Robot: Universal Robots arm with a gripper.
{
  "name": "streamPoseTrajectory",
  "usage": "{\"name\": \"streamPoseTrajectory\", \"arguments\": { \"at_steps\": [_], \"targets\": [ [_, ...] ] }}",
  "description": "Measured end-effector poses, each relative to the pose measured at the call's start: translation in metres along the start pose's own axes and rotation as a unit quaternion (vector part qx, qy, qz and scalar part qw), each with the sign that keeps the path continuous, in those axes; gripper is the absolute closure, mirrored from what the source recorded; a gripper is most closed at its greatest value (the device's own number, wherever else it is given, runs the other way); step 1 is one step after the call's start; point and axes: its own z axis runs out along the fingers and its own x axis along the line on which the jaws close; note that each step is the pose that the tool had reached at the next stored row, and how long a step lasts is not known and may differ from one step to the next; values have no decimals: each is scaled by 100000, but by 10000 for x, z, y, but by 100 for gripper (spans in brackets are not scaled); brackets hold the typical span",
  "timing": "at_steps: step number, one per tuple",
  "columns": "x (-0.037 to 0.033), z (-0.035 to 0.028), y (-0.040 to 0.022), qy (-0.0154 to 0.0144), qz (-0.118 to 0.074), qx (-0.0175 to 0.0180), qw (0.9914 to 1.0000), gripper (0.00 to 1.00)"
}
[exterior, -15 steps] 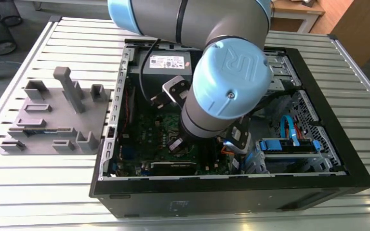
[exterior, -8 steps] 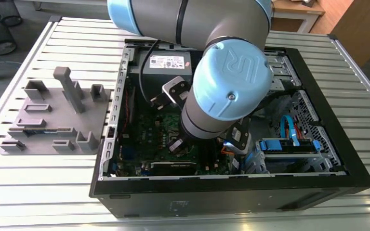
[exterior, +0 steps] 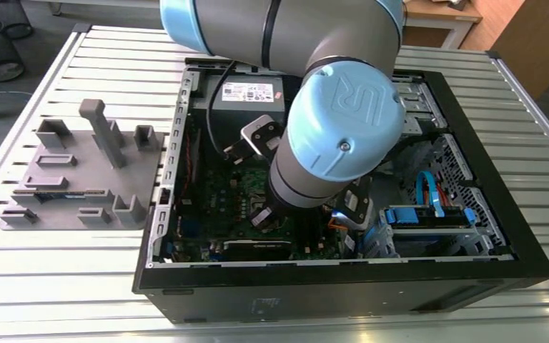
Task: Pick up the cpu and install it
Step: 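Install the first cpu locking lever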
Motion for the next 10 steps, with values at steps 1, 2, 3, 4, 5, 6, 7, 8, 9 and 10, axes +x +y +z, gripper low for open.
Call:
{"name": "streamPoseTrajectory", "arguments": {
  "at_steps": [1,2,3,4,5,6,7,8,9,10],
  "targets": [
    [-3,0,-4,23,-85,-11,100000,89],
    [-7,1,-9,47,-185,-28,100000,89],
    [-11,1,-14,61,-276,-47,100000,89],
    [-14,0,-19,88,-365,-58,99999,89],
    [-15,0,-22,110,-441,-65,99999,89],
    [-15,-1,-23,129,-516,-74,99999,89],
    [-13,-1,-26,142,-588,-88,99998,89],
    [-9,-1,-32,157,-688,-110,99997,89],
    [-3,-4,-39,190,-784,-115,99997,89],
    [3,-6,-46,222,-874,-122,99996,89]
  ]
}}
